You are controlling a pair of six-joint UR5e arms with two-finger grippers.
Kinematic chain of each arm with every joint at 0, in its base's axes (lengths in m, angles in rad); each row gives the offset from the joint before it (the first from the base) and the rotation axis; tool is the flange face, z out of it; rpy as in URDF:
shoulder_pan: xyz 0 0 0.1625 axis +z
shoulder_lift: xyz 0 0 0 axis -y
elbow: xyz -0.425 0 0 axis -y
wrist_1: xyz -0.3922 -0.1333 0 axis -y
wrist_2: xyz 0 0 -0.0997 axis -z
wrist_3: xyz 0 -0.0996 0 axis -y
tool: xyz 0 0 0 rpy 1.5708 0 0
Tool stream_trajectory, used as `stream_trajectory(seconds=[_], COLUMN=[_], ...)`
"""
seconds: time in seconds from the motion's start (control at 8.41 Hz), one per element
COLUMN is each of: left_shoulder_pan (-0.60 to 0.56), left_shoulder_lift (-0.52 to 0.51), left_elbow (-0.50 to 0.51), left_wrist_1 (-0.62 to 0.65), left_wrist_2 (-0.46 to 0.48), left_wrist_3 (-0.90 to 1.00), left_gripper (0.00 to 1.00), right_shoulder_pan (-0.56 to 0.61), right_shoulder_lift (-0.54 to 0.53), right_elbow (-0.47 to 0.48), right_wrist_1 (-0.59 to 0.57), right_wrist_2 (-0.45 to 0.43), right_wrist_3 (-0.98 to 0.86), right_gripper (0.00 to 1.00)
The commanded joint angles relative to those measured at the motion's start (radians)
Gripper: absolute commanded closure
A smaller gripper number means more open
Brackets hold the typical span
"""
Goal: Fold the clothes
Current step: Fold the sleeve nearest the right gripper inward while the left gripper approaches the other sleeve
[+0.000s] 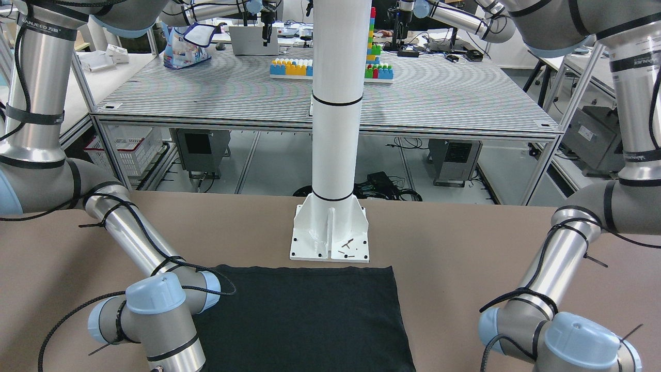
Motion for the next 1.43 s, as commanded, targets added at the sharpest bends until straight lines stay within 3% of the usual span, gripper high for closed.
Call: stream_trajectory(seconds=[0.0, 0.24, 0.59, 0.83, 1.31], left_shoulder_pan=[0.047, 0.052, 0.078, 0.079, 0.079], left_shoulder_lift=[0.017, 0.054, 0.085, 0.091, 0.112], left_elbow=[0.006, 0.021, 0.067, 0.134, 0.141], left_wrist_1=[0.004, -0.001, -0.007, -0.118, -0.133], left_wrist_2=[0.009, 0.066, 0.066, 0.061, 0.057], left_wrist_3=[0.098, 0.174, 0.217, 0.236, 0.236], left_gripper=[0.0, 0.0, 0.0, 0.0, 0.0], right_shoulder_pan=[0.009, 0.026, 0.029, 0.029, 0.029], right_shoulder_lift=[-0.023, -0.056, -0.096, -0.096, -0.096], right_elbow=[0.007, 0.023, 0.052, 0.053, 0.052], right_wrist_1=[0.002, 0.003, 0.005, 0.005, 0.003], right_wrist_2=[0.028, 0.051, 0.057, 0.056, 0.053], right_wrist_3=[-0.007, -0.018, -0.019, -0.019, -0.019], right_gripper=[0.06, 0.06, 0.06, 0.06, 0.06])
